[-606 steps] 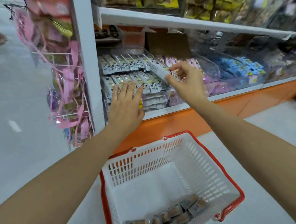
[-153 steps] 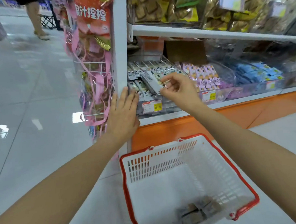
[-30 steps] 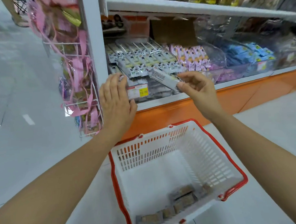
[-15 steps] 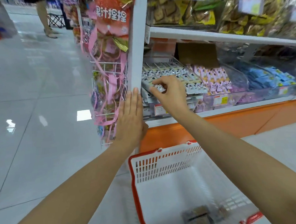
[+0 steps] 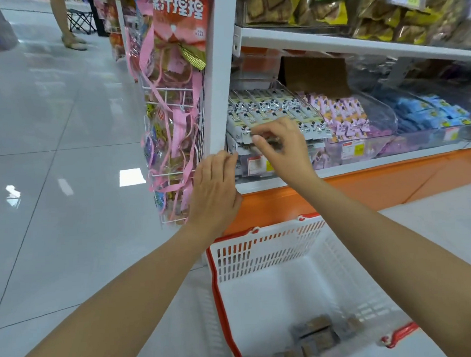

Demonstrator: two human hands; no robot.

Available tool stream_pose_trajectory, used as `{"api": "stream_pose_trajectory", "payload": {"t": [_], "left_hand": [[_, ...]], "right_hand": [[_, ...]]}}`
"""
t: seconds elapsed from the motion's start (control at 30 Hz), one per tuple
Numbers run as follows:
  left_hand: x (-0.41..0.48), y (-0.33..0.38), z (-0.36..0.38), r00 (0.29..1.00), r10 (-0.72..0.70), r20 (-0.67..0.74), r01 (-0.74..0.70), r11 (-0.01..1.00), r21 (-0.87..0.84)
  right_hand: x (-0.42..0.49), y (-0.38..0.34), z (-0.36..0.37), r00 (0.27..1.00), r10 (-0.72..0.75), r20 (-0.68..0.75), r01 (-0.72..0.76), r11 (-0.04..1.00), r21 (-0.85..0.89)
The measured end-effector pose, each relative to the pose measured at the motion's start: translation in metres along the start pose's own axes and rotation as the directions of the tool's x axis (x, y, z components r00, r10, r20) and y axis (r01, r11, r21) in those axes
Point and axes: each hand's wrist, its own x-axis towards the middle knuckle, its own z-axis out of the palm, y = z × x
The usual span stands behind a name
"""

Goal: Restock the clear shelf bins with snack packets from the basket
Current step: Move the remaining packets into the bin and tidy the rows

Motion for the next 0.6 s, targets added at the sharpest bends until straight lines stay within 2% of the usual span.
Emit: {"api": "stream_pose_trajectory", "payload": {"t": [0.1,0.23,0.33,0.47,0.6], "left_hand": [[-0.007,0.010,0.011,0.994,0.103,-0.044,-0.106,0.993,-0.056],[-0.020,0.026,0.039,0.975,0.203,0.087,-0.192,0.975,-0.113],[-0.036,0.032,0.067,0.934,0.226,0.277,-0.194,0.971,-0.140],[-0.055,0.033,0.098,0.793,0.176,0.583,-0.156,0.984,-0.085],[-0.068,0.043,0.127,0.733,0.140,0.666,-0.141,0.989,-0.053]], "right_hand": [[-0.028,0.018,-0.019,0.997,0.008,0.082,-0.013,0.998,0.058],[-0.079,0.064,-0.027,0.944,0.155,0.291,-0.179,0.982,0.054],[-0.124,0.098,-0.023,0.849,0.259,0.462,-0.277,0.960,-0.029],[-0.181,0.138,-0.013,0.686,0.365,0.629,-0.388,0.915,-0.108],[-0.226,0.176,-0.006,0.529,0.439,0.727,-0.464,0.866,-0.186]]}}
